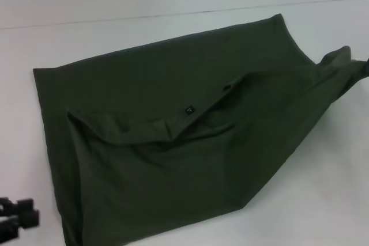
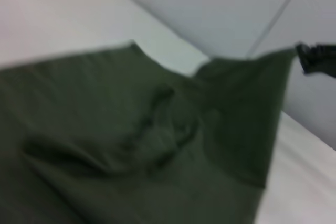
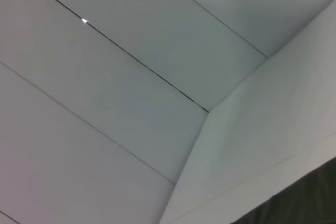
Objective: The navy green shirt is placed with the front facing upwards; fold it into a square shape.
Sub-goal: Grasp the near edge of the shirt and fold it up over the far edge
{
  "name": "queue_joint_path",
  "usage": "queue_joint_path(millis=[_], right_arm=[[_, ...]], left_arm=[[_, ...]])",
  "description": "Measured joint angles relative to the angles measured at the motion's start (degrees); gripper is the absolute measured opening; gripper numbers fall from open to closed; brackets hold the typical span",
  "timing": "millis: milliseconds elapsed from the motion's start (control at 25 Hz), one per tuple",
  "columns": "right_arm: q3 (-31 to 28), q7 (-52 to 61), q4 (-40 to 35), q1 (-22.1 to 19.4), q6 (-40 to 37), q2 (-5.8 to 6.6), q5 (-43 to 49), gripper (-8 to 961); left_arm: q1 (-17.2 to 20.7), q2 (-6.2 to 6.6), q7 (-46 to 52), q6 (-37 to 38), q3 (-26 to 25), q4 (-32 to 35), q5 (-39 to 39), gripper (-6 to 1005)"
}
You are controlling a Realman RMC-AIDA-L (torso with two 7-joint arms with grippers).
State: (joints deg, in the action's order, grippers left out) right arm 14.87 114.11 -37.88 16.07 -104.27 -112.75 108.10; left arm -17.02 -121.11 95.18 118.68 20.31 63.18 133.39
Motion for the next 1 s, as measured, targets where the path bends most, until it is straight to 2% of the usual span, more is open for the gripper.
queue_joint_path(millis=[80, 320, 440, 600, 1000], right_arm=[[-0.01, -0.01, 0.00, 0.03, 0.45, -0.01, 0.28, 1], [-0.04, 0.08, 0.00, 0.15, 0.63, 0.10, 0.35, 2], [-0.06, 0.18, 0.00, 0.21, 0.65, 0.24, 0.36, 2], [-0.09, 0.12, 0.00, 0.20, 0.65, 0.35, 0.37, 2], [-0.15, 0.31, 0.00, -0.10, 0.65, 0.54, 0.36, 2]], left_arm=[[-0.48, -0.16, 0.92, 0.00, 1.92, -0.77, 1.06, 155], [-2.17, 0.05, 3.41, -0.06, 5.16, -2.71, 2.60, 392], [-3.77, 0.21, 4.90, -0.33, 5.96, -4.30, 5.27, 631], [-5.77, 0.46, 7.40, -1.75, 6.06, -5.95, 7.40, 838], [-7.38, 0.53, 10.07, -4.71, 7.25, -7.74, 12.68, 875]])
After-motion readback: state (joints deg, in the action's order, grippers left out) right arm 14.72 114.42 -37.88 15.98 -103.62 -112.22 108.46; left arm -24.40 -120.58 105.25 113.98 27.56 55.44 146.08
